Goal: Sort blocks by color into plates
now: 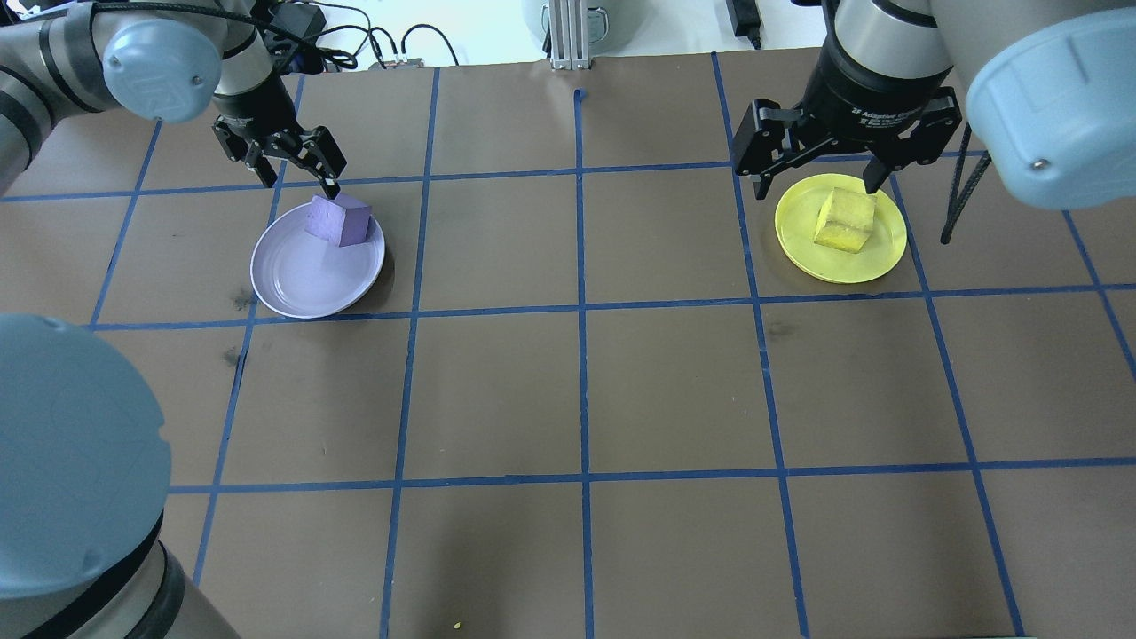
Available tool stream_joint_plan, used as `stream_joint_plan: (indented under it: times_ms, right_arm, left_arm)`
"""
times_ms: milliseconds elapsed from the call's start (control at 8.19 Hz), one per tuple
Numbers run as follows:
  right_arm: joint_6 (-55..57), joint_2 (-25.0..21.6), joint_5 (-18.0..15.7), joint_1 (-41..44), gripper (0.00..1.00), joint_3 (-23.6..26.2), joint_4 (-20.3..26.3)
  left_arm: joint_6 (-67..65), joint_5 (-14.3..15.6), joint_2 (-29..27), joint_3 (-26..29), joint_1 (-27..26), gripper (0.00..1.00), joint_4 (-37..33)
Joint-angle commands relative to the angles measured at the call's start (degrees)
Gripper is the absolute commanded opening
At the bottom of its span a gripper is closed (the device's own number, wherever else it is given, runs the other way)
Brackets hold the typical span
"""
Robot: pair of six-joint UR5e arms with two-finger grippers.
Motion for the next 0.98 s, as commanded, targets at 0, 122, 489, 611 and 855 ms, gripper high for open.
stream_joint_plan:
  times_ms: [0,122,489,611,855]
  right_arm:
    - [0.0,-0.1,0.0,0.1,1.00,0.0,0.0]
    - [0.0,-0.1,0.0,0.1,1.00,0.0,0.0]
    - [0.0,0.0,0.1,0.0,1.00,0.0,-0.1]
    - [0.0,-0.1,0.1,0.0,1.00,0.0,0.0]
    - [0.0,-0.1,0.2,0.1,1.00,0.0,-0.4]
  left_arm:
    - [-9.5,-0.4,7.8,-0.1,-2.0,1.00,-3.2]
    - [-12.2,-0.4,10.6,-0.1,-3.8,1.00,-3.3]
    - [-22.1,-1.4,18.1,-2.8,-8.8,1.00,-5.2]
    - [-22.8,-1.2,20.3,-4.4,-9.0,1.00,-5.3]
    - [-22.3,-0.6,21.0,-6.2,-8.9,1.00,-5.2]
